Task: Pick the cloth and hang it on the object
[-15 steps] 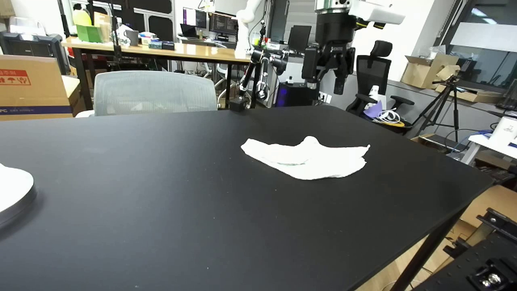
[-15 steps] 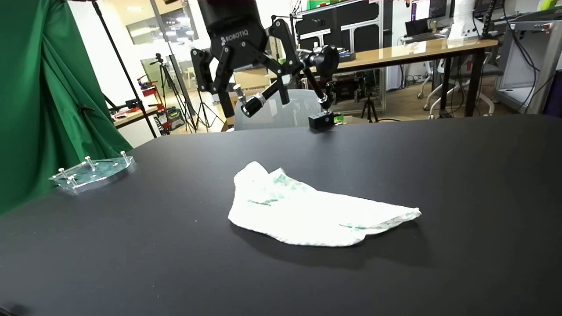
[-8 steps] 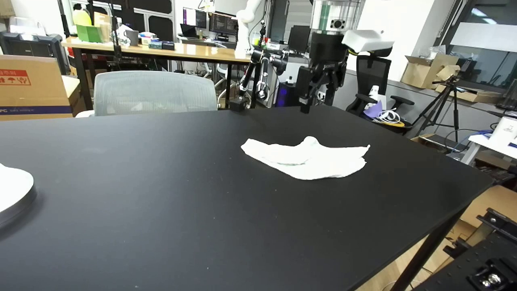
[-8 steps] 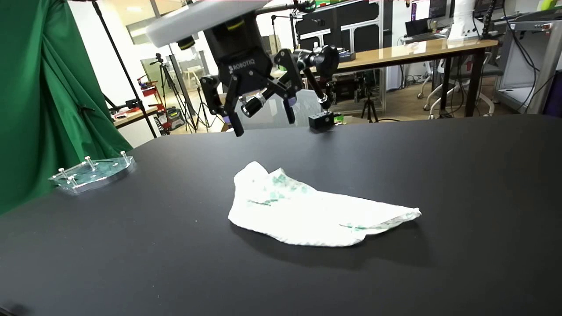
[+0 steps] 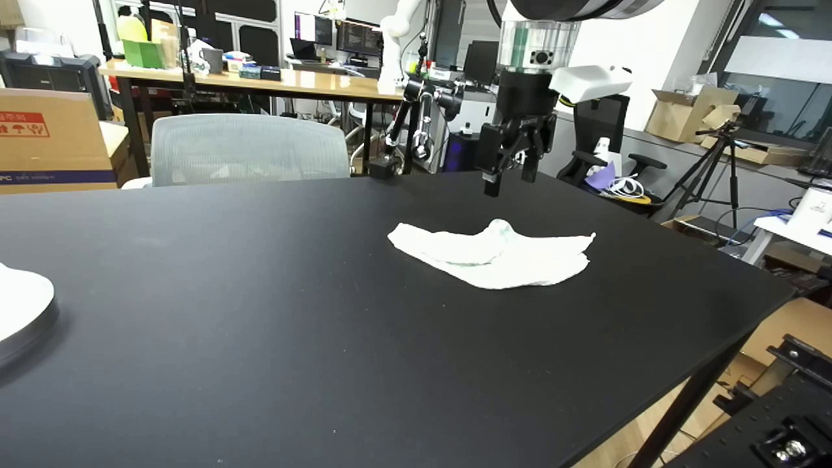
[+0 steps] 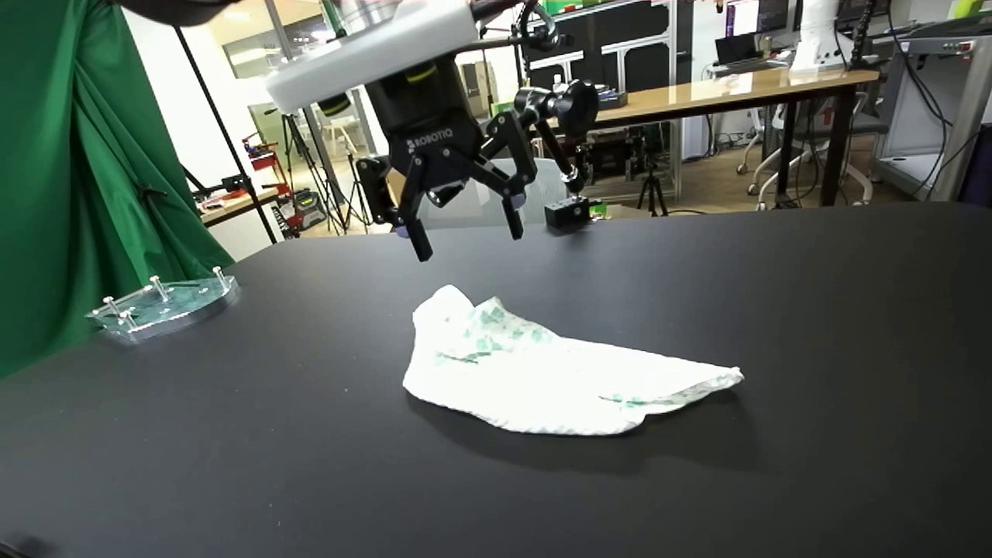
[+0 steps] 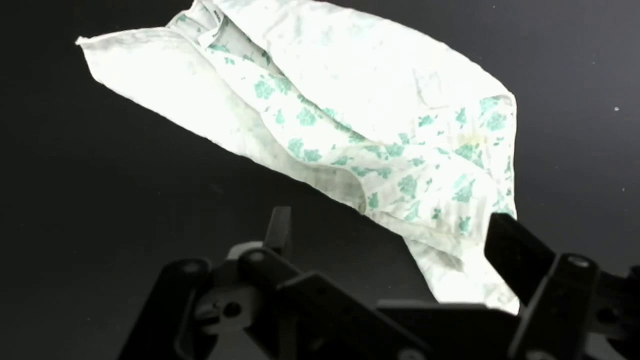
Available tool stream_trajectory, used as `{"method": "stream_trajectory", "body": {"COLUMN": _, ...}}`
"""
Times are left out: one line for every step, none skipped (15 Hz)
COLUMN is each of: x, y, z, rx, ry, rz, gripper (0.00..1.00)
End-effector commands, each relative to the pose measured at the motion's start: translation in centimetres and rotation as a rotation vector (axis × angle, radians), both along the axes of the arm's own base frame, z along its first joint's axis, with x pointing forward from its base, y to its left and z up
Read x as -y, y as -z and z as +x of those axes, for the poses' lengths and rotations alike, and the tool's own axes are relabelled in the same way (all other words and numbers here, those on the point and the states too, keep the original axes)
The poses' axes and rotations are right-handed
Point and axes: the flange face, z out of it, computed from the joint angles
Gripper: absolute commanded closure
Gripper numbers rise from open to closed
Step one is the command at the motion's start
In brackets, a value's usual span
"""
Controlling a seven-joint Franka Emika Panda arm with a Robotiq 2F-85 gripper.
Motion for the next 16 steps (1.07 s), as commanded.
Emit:
{"method": "stream_trajectory", "body": {"x": 0.4, "y": 1.9, "z": 0.3, "rx": -0.007, "ry": 0.013, "rz": -0.031, "gripper": 0.00}}
{"method": "stream_trajectory", "body": {"x": 0.5, "y": 2.7, "z": 0.3, "rx": -0.012, "ry": 0.009, "rz": -0.039, "gripper": 0.00}}
{"method": "stream_trajectory", "body": {"x": 0.6, "y": 3.4, "z": 0.3, "rx": -0.018, "ry": 0.007, "rz": -0.046, "gripper": 0.00}}
{"method": "stream_trajectory", "body": {"x": 0.7, "y": 4.0, "z": 0.2, "rx": -0.021, "ry": 0.004, "rz": -0.050, "gripper": 0.00}}
{"method": "stream_trajectory", "body": {"x": 0.7, "y": 4.7, "z": 0.2, "rx": -0.026, "ry": 0.003, "rz": -0.055, "gripper": 0.00}}
{"method": "stream_trajectory", "body": {"x": 0.7, "y": 5.4, "z": 0.3, "rx": -0.026, "ry": 0.001, "rz": -0.055, "gripper": 0.00}}
{"method": "stream_trajectory", "body": {"x": 0.6, "y": 5.9, "z": 0.3, "rx": -0.025, "ry": -0.001, "rz": -0.055, "gripper": 0.00}}
{"method": "stream_trajectory", "body": {"x": 0.5, "y": 6.4, "z": 0.4, "rx": -0.021, "ry": -0.003, "rz": -0.054, "gripper": 0.00}}
{"method": "stream_trajectory", "body": {"x": 0.3, "y": 6.8, "z": 0.6, "rx": -0.016, "ry": -0.010, "rz": -0.052, "gripper": 0.00}}
{"method": "stream_trajectory", "body": {"x": 0.0, "y": 7.1, "z": 0.7, "rx": -0.011, "ry": -0.021, "rz": -0.050, "gripper": 0.12}}
{"method": "stream_trajectory", "body": {"x": -0.2, "y": 7.3, "z": 0.8, "rx": -0.007, "ry": -0.032, "rz": -0.048, "gripper": 0.27}}
{"method": "stream_trajectory", "body": {"x": -0.4, "y": 7.5, "z": 0.9, "rx": 0.002, "ry": -0.040, "rz": -0.046, "gripper": 0.34}}
{"method": "stream_trajectory", "body": {"x": -0.7, "y": 7.6, "z": 1.1, "rx": 0.010, "ry": -0.048, "rz": -0.044, "gripper": 0.43}}
{"method": "stream_trajectory", "body": {"x": -0.9, "y": 7.6, "z": 1.2, "rx": 0.015, "ry": -0.054, "rz": -0.042, "gripper": 0.49}}
{"method": "stream_trajectory", "body": {"x": -1.1, "y": 7.5, "z": 1.3, "rx": 0.024, "ry": -0.059, "rz": -0.039, "gripper": 0.56}}
{"method": "stream_trajectory", "body": {"x": -1.2, "y": 7.2, "z": 1.4, "rx": 0.031, "ry": -0.063, "rz": -0.035, "gripper": 0.63}}
